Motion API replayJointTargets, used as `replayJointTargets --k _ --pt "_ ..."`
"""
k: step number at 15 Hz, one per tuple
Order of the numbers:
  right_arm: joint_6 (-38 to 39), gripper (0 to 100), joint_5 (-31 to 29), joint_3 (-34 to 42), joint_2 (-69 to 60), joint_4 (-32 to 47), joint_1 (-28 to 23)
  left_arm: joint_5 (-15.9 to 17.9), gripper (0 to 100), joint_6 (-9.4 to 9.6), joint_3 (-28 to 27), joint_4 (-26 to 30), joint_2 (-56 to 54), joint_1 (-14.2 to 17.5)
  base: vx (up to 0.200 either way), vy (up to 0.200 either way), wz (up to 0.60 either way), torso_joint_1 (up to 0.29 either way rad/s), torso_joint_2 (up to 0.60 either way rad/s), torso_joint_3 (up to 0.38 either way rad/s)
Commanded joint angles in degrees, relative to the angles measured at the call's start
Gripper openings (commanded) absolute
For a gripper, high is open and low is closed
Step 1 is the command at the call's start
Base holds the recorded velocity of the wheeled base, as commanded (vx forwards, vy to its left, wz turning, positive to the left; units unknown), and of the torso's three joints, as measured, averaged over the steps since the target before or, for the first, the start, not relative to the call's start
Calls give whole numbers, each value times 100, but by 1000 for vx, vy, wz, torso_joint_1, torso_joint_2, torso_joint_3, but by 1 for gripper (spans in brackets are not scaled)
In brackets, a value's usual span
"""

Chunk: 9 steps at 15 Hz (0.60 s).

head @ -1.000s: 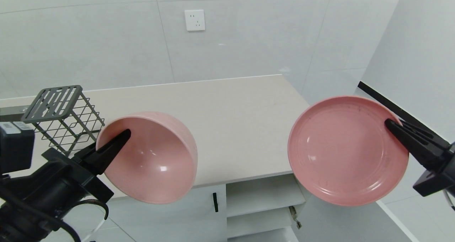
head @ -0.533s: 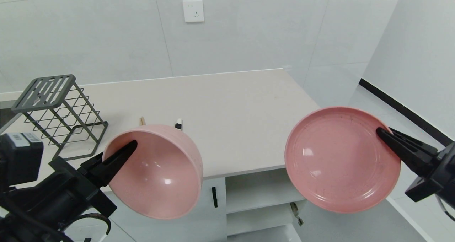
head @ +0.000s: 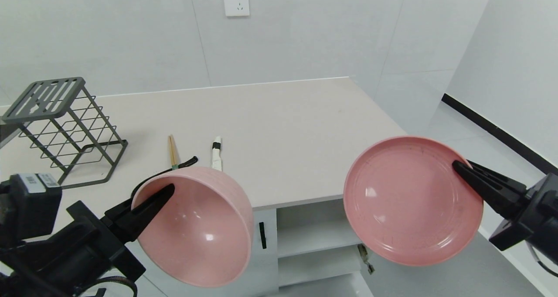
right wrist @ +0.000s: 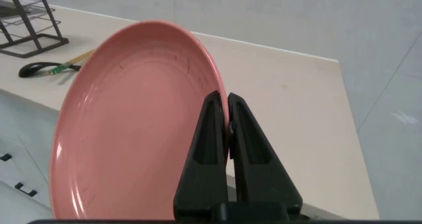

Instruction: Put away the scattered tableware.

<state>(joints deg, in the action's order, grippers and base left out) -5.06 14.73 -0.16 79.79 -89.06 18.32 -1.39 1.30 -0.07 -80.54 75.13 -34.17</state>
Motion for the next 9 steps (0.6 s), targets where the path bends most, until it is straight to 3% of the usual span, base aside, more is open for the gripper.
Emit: replayJointTargets --k 1,9 --pt "-4 0 4 -2 37 -6 5 -2 0 1 7 -5 10 -11 0 0 0 -100 203 110" --pt "-4 0 -5 -2 90 3 5 7 0 63 7 118 2 -2 0 0 0 -143 292 146"
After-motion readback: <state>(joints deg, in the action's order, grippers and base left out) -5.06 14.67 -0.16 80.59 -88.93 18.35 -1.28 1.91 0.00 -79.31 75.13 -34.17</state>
